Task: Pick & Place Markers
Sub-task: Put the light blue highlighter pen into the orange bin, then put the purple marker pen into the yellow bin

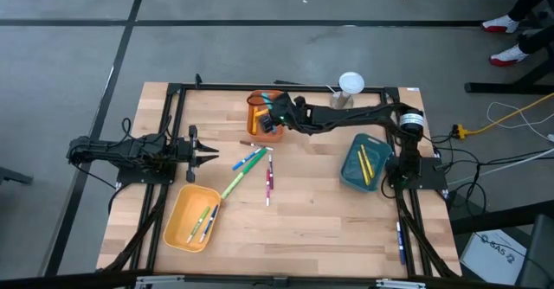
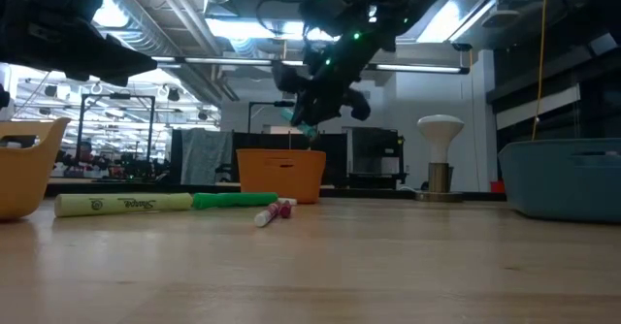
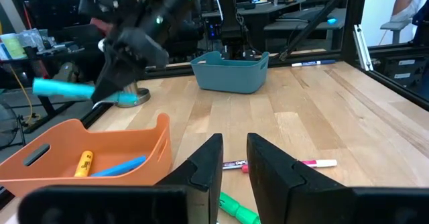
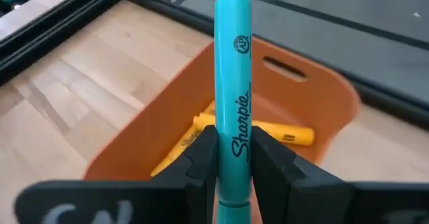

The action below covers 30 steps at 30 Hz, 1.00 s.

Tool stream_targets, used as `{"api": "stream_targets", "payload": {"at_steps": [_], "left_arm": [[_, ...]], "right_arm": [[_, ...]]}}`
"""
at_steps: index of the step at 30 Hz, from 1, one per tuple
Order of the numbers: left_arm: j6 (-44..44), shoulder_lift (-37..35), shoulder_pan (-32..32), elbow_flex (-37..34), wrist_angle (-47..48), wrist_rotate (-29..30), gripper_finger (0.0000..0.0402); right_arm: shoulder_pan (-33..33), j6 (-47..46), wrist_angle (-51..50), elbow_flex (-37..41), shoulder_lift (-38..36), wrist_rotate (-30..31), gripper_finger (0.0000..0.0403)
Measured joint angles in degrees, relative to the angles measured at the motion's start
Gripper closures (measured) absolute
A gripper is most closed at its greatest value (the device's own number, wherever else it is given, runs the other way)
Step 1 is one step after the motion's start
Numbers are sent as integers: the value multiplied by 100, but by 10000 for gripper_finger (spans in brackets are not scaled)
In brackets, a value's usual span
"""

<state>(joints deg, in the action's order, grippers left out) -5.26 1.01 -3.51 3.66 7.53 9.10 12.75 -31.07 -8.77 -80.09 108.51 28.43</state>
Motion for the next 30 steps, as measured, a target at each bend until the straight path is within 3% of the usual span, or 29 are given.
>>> {"api": "stream_targets", "payload": {"at_steps": [9,15,24,30], "left_arm": [[0,0,0,0,0,-2,337],[0,-1,-2,0,0,-2,337],[0,0,0,0,0,-2,335],[0,-1,-1,0,-1,0,338]], "right_arm": [[135,-50,486,7,648,-458,331],[175,10,799,7,671,-468,324],[203,279,1098,7,669,-707,265],[293,269,1388,7,669,-1179,209]]}}
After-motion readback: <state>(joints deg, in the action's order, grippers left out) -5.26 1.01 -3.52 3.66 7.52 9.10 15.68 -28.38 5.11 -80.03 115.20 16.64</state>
